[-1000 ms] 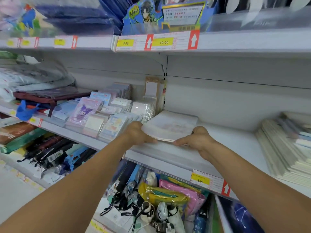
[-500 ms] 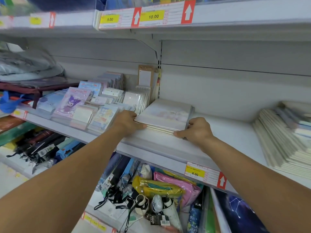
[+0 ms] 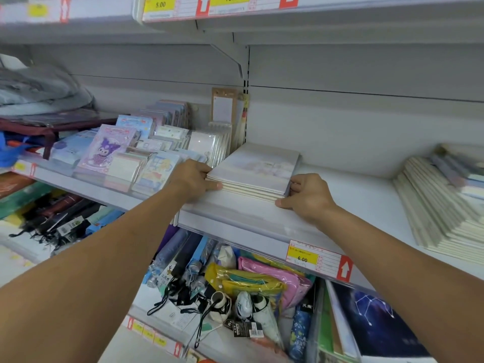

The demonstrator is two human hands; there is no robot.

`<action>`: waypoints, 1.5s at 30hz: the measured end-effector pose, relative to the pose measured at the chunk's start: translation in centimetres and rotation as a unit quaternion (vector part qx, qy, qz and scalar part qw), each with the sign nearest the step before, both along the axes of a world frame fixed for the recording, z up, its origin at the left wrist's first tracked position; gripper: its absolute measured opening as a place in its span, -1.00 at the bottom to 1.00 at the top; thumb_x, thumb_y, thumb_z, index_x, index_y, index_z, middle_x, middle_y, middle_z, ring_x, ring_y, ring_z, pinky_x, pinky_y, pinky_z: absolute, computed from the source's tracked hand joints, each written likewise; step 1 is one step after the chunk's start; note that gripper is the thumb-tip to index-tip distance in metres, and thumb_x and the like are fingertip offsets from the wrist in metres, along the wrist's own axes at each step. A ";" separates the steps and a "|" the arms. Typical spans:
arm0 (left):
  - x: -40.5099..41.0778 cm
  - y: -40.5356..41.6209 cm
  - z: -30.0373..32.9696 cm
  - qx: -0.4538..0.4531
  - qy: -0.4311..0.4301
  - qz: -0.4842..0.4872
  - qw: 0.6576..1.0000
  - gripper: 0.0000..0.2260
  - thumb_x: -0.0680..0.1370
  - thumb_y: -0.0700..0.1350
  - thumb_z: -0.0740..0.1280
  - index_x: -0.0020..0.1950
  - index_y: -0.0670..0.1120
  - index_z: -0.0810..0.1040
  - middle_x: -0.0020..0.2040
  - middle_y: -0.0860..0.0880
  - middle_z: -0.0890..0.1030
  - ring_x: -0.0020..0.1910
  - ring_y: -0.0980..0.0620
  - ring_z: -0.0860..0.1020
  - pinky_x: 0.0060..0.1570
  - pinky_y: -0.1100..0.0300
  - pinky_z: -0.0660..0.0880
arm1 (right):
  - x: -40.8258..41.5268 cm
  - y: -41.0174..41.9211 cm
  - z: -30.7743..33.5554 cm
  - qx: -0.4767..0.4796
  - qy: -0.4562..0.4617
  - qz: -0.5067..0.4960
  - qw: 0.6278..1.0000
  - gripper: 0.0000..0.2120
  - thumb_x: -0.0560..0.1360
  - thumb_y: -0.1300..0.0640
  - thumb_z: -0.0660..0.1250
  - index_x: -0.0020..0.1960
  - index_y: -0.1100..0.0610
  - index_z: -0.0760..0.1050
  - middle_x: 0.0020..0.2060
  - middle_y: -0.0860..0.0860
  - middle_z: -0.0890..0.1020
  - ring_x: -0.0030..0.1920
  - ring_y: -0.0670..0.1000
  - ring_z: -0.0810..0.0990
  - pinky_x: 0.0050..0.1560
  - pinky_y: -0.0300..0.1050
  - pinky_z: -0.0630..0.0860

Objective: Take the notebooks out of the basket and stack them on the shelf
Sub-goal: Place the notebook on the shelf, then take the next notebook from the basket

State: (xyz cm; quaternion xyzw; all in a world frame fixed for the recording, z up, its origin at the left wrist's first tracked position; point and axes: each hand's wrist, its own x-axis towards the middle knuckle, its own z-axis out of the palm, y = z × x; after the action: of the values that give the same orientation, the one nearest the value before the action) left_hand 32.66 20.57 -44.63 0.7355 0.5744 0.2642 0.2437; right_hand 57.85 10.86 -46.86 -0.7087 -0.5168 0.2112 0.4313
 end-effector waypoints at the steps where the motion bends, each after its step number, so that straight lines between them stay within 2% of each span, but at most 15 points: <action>1: 0.0 0.1 0.1 0.002 0.012 -0.001 1.000 -0.43 0.37 0.02 0.56 0.32 -0.14 0.55 0.19 -0.12 0.63 0.19 -0.08 0.56 0.32 0.08 0.43 | 0.0 0.1 0.1 -0.003 -0.006 -0.002 1.000 -0.49 0.18 0.26 0.66 0.06 0.39 0.58 0.04 0.24 0.68 0.07 0.21 0.66 0.09 0.22 0.61; 4: 0.7 -1.0 1.1 0.029 0.127 -0.003 0.991 -0.42 0.45 0.12 0.46 0.38 -0.13 0.48 0.28 -0.14 0.57 0.27 -0.13 0.49 0.30 0.11 0.38 | -0.4 -0.1 1.0 -0.043 -0.044 0.015 0.998 -0.52 0.25 0.22 0.64 0.10 0.33 0.58 0.08 0.18 0.67 0.09 0.16 0.65 0.14 0.13 0.60; 7: 1.3 -4.7 2.7 0.071 0.153 -0.010 0.986 -0.39 0.49 0.10 0.43 0.43 -0.18 0.37 0.34 -0.18 0.49 0.31 -0.17 0.44 0.26 0.07 0.36 | -2.0 -3.5 3.3 -0.064 -0.191 0.018 0.979 -0.46 0.37 0.13 0.57 0.26 0.29 0.49 0.22 0.13 0.57 0.24 0.15 0.53 0.23 -0.02 0.49; 9: 0.9 -9.0 2.5 0.167 0.050 -0.003 0.985 -0.47 0.51 0.06 0.42 0.38 -0.16 0.42 0.29 -0.15 0.54 0.24 -0.11 0.51 0.20 0.11 0.42 | -3.7 -8.3 4.0 0.075 -0.271 -0.012 0.959 -0.55 0.45 0.06 0.49 0.26 0.22 0.51 0.20 0.10 0.58 0.20 0.10 0.53 0.19 -0.07 0.44; 12: -0.5 -17.9 -2.7 0.191 -0.129 -0.025 0.973 -0.75 0.52 0.04 0.41 0.10 -0.07 0.58 -0.07 0.01 0.65 -0.15 0.15 0.59 -0.12 0.35 0.49 | -7.0 -17.0 -0.9 0.271 -0.130 0.036 0.953 -0.89 0.52 0.10 0.39 -0.02 0.14 0.61 -0.14 -0.02 0.66 -0.16 -0.08 0.60 -0.11 -0.25 0.51; 13: -1.1 -20.7 -5.5 0.127 -0.145 -0.034 0.981 -0.81 0.52 0.03 0.41 0.00 -0.06 0.60 -0.16 0.01 0.65 -0.23 0.16 0.59 -0.20 0.35 0.49 | -7.9 -19.5 -4.0 0.239 -0.076 0.077 0.965 -0.92 0.52 0.13 0.40 -0.10 0.14 0.60 -0.24 -0.02 0.65 -0.26 -0.10 0.59 -0.19 -0.24 0.52; 15: -2.5 -25.4 -10.9 -0.067 -0.111 -0.083 0.988 -0.86 0.51 -0.01 0.44 -0.11 -0.07 0.62 -0.22 -0.07 0.67 -0.29 0.09 0.61 -0.25 0.23 0.51 | -9.0 -23.0 -11.7 0.027 -0.005 0.184 0.982 -0.85 0.48 0.09 0.48 -0.06 0.17 0.62 -0.22 0.01 0.67 -0.24 -0.10 0.60 -0.14 -0.09 0.59; 18: -4.4 -27.5 -15.3 -0.235 0.084 -0.191 0.949 -0.79 0.48 0.06 0.45 -0.04 -0.07 0.65 -0.14 -0.02 0.67 -0.17 0.07 0.63 -0.14 0.23 0.48 | -8.8 -26.9 -21.0 -0.332 -0.063 0.260 0.904 -0.32 0.32 -0.14 0.57 0.33 0.13 0.47 0.23 0.03 0.56 0.19 -0.02 0.55 0.22 -0.05 0.50; 22: -6.0 -27.9 -16.4 -0.263 0.175 -0.150 0.937 -0.63 0.52 0.19 0.34 -0.09 -0.13 0.57 -0.15 -0.07 0.60 -0.20 -0.03 0.60 -0.19 0.14 0.50 | -8.1 -29.5 -25.6 -0.366 -0.205 0.237 0.876 0.24 0.12 -0.40 0.55 0.57 0.13 0.06 0.50 0.04 0.19 0.48 0.11 0.22 0.40 0.09 0.33; 26: -6.2 -29.6 -18.6 -0.339 0.342 -0.163 0.861 -0.49 0.53 0.28 0.26 -0.31 -0.15 0.42 -0.22 -0.15 0.51 -0.30 -0.09 0.55 -0.29 0.16 0.56 | -7.5 -29.6 -26.8 -0.375 -0.198 0.194 0.884 0.35 -0.02 -0.50 0.51 0.56 0.12 0.09 0.43 0.03 0.22 0.44 0.14 0.27 0.32 0.13 0.40; 30: -5.9 -30.3 -19.9 -0.371 0.354 -0.165 0.842 -0.50 0.52 0.29 0.28 -0.28 -0.15 0.40 -0.23 -0.15 0.49 -0.34 -0.05 0.49 -0.36 0.15 0.53 | -7.0 -29.4 -27.1 -0.394 -0.217 0.161 0.879 0.28 -0.06 -0.47 0.55 0.47 0.15 0.23 0.34 0.10 0.34 0.37 0.17 0.32 0.30 0.09 0.42; 34: -5.8 -30.3 -19.6 -0.391 0.308 -0.150 0.854 -0.41 0.51 0.26 0.32 0.26 -0.21 0.44 0.11 -0.16 0.52 -0.10 -0.09 0.55 -0.36 0.16 0.53 | -5.7 -29.0 -27.5 -0.413 -0.177 0.132 0.884 0.01 0.00 -0.41 0.58 0.25 0.15 0.39 0.27 0.16 0.39 0.26 0.17 0.40 0.19 0.03 0.49; 37: -5.9 -30.3 -19.7 -0.424 0.274 -0.116 0.855 -0.36 0.47 0.24 0.38 0.26 -0.28 0.45 -0.06 -0.16 0.55 -0.18 -0.10 0.58 -0.28 0.06 0.62 | -5.1 -29.2 -28.1 -0.415 -0.174 0.129 0.884 -0.07 0.04 -0.40 0.57 0.18 0.15 0.41 0.25 0.13 0.43 0.23 0.15 0.42 0.14 0.00 0.49; 41: -6.1 -30.7 -20.2 -0.531 0.192 -0.079 0.821 -0.38 0.45 0.08 0.48 0.32 -0.30 0.40 0.15 -0.25 0.60 0.04 -0.20 0.63 0.05 -0.13 0.60 | -4.2 -29.5 -28.1 -0.418 -0.098 0.100 0.898 -0.28 0.16 -0.17 0.65 0.11 0.14 0.39 0.07 0.03 0.51 0.05 0.05 0.50 -0.10 -0.08 0.42; 45: -6.0 -30.8 -20.6 -0.531 0.129 -0.067 0.835 -0.50 0.46 -0.05 0.51 0.25 -0.31 0.47 0.22 -0.21 0.56 0.10 -0.11 0.60 0.08 -0.07 0.60 | -3.7 -29.5 -28.2 -0.430 -0.043 0.129 0.893 -0.54 0.26 -0.09 0.63 0.01 0.13 0.58 -0.03 0.02 0.65 -0.06 0.02 0.60 -0.18 -0.14 0.46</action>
State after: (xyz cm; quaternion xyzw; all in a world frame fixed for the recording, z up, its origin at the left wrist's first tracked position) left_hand 26.67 -10.21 -65.26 0.5571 0.6021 -0.1951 0.5376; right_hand 54.12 -18.66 -75.05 -0.7606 -0.4803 0.4358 0.0307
